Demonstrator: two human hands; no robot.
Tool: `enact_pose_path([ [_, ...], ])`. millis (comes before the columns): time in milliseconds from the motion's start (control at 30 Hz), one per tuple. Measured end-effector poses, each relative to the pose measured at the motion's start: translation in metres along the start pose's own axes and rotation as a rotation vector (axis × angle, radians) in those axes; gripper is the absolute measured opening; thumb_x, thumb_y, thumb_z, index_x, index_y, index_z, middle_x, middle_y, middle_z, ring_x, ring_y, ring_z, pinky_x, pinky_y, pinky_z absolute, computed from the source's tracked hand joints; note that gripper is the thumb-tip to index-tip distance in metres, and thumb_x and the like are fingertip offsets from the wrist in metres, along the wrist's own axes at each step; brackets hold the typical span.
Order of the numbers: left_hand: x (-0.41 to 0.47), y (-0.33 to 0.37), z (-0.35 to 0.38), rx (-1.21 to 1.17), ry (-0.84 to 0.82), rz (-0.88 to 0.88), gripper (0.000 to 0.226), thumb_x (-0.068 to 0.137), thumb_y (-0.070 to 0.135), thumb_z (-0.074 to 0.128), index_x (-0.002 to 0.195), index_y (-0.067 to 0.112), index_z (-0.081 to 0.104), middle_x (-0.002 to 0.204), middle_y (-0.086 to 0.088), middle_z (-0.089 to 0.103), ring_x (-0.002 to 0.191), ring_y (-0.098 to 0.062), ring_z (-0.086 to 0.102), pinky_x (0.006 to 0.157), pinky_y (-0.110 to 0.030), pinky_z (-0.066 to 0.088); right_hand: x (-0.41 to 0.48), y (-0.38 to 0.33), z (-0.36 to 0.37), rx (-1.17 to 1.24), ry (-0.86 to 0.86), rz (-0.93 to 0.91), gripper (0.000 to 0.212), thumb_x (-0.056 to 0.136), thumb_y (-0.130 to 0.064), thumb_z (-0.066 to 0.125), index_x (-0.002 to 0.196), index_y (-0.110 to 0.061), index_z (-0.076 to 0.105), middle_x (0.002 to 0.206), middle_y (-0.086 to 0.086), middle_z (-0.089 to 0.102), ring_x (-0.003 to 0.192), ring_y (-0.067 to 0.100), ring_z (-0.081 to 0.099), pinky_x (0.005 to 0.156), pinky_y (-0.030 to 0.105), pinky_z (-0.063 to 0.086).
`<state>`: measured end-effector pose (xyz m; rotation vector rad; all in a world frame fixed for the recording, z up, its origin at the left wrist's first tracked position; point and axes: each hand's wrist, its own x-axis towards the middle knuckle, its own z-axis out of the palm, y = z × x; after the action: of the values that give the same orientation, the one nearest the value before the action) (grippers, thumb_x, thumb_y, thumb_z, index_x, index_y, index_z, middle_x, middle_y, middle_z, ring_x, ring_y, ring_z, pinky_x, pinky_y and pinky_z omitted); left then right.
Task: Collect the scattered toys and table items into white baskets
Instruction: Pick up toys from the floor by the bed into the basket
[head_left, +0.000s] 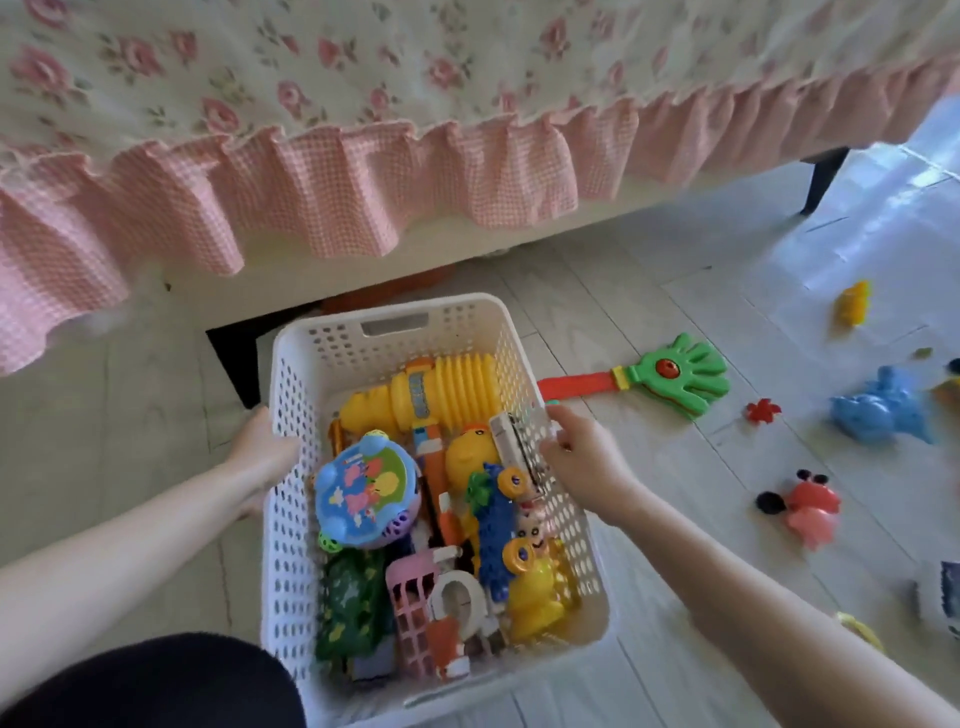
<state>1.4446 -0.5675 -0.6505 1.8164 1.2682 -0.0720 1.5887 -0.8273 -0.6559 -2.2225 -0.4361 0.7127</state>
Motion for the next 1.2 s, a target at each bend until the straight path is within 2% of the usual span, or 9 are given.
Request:
enact_pose_path([
  [133,-0.026,-0.013,-0.002,-0.052,0.05,-0.066,0.037,0.085,-0.013,0.034,0.117,-0.003,0.048,0.11,-0.028,0.056,0.096,-0.038,0.057,0.08,-0.048,0.05,-0.01,0.003,0.006,0.019,-0.046,-0.072,0.046,0.094,-0.005,0.041,0.14,-0.01,0.037,0.117,0.013,0.061,0.058,-0.007,0.037,0.047,0.009,0.032],
  [267,-0.037,-0.03,-0.009,-0.026,0.152,-0.112,0.037,0.086,-0.011,0.034,0.119,-0.001,0.046,0.113,-0.025,0.056,0.088,-0.032,0.056,0.066,-0.033,0.045,-0.012,0.004,0.024,-0.001,-0.096,-0.103,0.046,0.094,-0.006,0.042,0.14,-0.01,0.037,0.111,0.009,0.062,0.06,-0.003,0.051,0.043,0.006,0.038],
  [533,-0.019,-0.038,0.005,-0.031,0.163,-0.095,0.035,0.087,-0.009,0.036,0.12,0.002,0.044,0.111,-0.023,0.056,0.087,-0.033,0.056,0.058,-0.032,0.045,-0.002,0.014,0.026,0.045,-0.113,-0.108,0.047,0.094,-0.01,0.047,0.139,-0.013,0.037,0.113,0.016,0.064,0.052,0.0,0.047,0.045,0.009,0.038],
  [633,-0.014,-0.041,0.006,-0.026,0.177,-0.119,0.032,0.087,-0.008,0.039,0.117,0.0,0.047,0.111,-0.023,0.057,0.091,-0.036,0.057,0.065,-0.036,0.046,0.003,0.016,0.014,0.191,-0.209,-0.043,0.036,0.091,-0.021,0.055,0.126,-0.013,0.051,0.101,0.008,0.068,0.068,0.011,0.064,0.058,0.019,0.052],
  [733,-0.011,-0.045,0.008,-0.018,0.184,-0.114,0.029,0.086,-0.006,0.038,0.113,-0.001,0.049,0.106,-0.023,0.059,0.086,-0.034,0.057,0.061,-0.032,0.045,0.021,0.016,0.004,0.338,-0.345,0.057,0.03,0.088,-0.035,0.056,0.106,-0.011,0.061,0.089,0.006,0.069,0.075,0.015,0.067,0.065,0.026,0.057],
  [833,-0.009,-0.049,0.014,-0.018,0.249,-0.095,0.025,0.085,-0.005,0.039,0.108,-0.004,0.05,0.102,-0.023,0.059,0.087,-0.038,0.057,0.063,-0.039,0.047,0.052,0.018,0.01,0.447,-0.222,0.165,0.031,0.093,-0.035,0.05,0.107,-0.008,0.058,0.08,0.008,0.066,0.07,0.018,0.065,0.066,0.03,0.056],
  [967,-0.006,-0.053,0.02,-0.028,0.306,-0.092,0.018,0.084,-0.006,0.041,0.099,0.001,0.047,0.096,-0.018,0.055,0.073,-0.029,0.051,0.048,-0.027,0.035,0.089,0.026,0.026,0.192,-0.1,0.232,0.029,0.099,-0.027,0.037,0.121,-0.013,0.05,0.072,0.008,0.059,0.058,0.017,0.058,0.057,0.029,0.053],
  [1100,-0.001,-0.057,0.022,-0.033,0.328,-0.089,0.016,0.083,-0.005,0.042,0.096,0.002,0.047,0.09,-0.015,0.055,0.064,-0.023,0.049,0.048,-0.026,0.035,0.106,0.038,0.039,0.065,-0.14,0.291,0.034,0.1,-0.024,0.032,0.13,-0.012,0.044,0.081,0.012,0.058,0.058,0.018,0.054,0.06,0.034,0.053],
  [1200,0.001,-0.058,0.023,-0.033,0.333,-0.09,0.018,0.082,-0.006,0.043,0.098,0.001,0.048,0.089,-0.014,0.055,0.065,-0.023,0.049,0.049,-0.026,0.035,0.11,0.044,0.043,0.059,-0.045,0.273,0.032,0.099,-0.019,0.034,0.121,-0.002,0.05,0.101,0.018,0.058,0.064,0.019,0.053,0.042,0.023,0.043],
])
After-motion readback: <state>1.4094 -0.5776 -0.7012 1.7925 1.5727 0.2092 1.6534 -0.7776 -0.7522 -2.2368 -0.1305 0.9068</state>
